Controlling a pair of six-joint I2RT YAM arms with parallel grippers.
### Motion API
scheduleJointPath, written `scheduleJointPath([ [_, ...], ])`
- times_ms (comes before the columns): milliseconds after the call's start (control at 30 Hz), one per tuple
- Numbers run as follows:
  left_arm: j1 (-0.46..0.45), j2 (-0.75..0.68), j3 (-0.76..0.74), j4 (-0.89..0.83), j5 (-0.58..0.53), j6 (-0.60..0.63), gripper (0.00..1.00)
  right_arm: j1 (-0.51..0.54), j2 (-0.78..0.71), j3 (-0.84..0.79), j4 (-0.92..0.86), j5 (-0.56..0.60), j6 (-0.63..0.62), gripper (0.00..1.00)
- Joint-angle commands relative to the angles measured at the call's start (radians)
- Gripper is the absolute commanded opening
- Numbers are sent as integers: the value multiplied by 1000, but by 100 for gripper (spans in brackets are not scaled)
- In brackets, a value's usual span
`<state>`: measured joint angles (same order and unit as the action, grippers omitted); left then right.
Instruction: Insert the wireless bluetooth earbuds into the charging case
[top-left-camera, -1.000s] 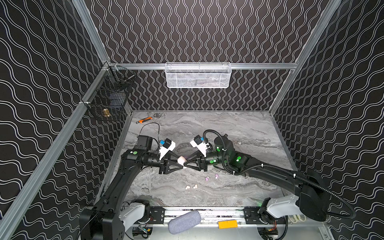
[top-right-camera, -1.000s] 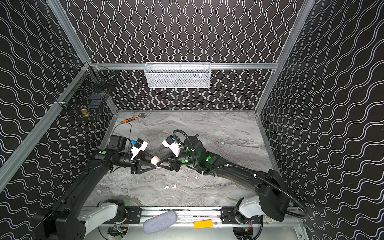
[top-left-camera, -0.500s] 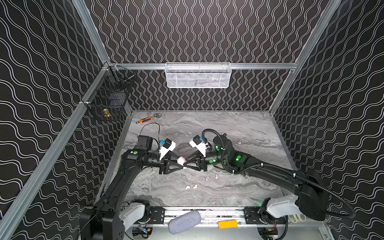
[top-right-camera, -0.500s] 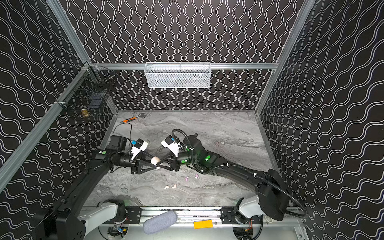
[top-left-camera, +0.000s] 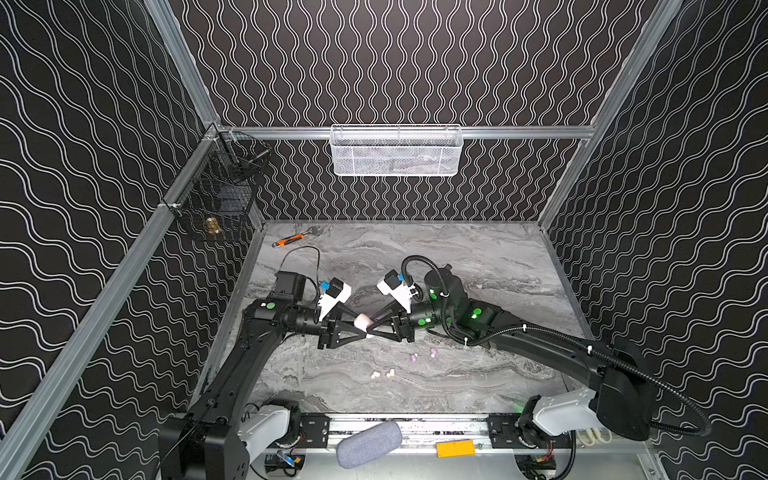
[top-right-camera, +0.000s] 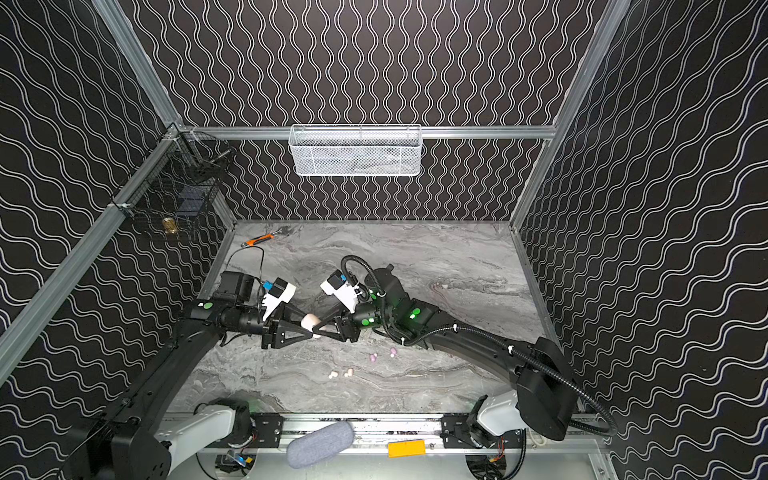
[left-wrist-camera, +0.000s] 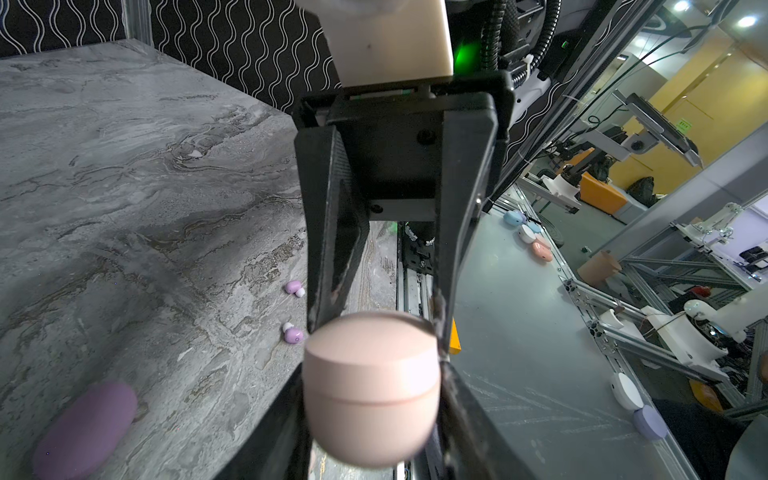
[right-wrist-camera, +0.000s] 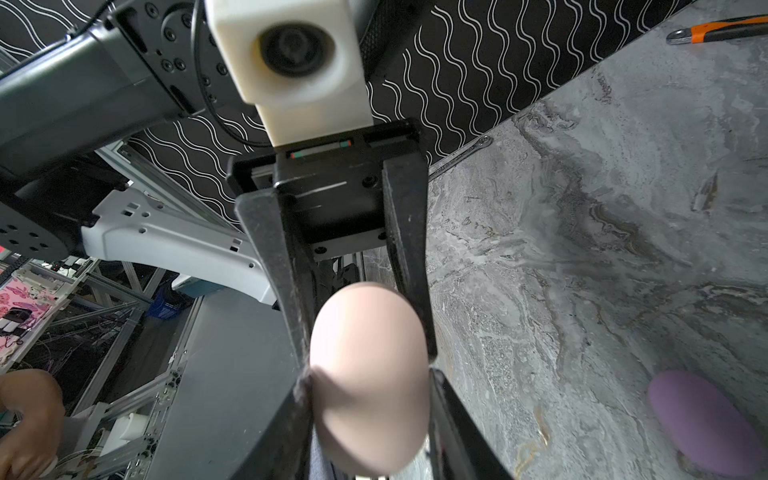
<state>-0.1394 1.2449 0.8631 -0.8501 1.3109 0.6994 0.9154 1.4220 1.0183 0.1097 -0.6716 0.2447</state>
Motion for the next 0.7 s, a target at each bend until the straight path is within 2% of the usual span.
scheduleJointPath([
  [0,-6,3,2,11,17,21,48,3,3,17,7,-3,-8,34],
  [500,-8,6,2,11,18,22,48,6,9,22,3,-6,-10,34],
  [667,-9,6,1,11,16,24,41,7,8,20,5,-6,-8,34],
])
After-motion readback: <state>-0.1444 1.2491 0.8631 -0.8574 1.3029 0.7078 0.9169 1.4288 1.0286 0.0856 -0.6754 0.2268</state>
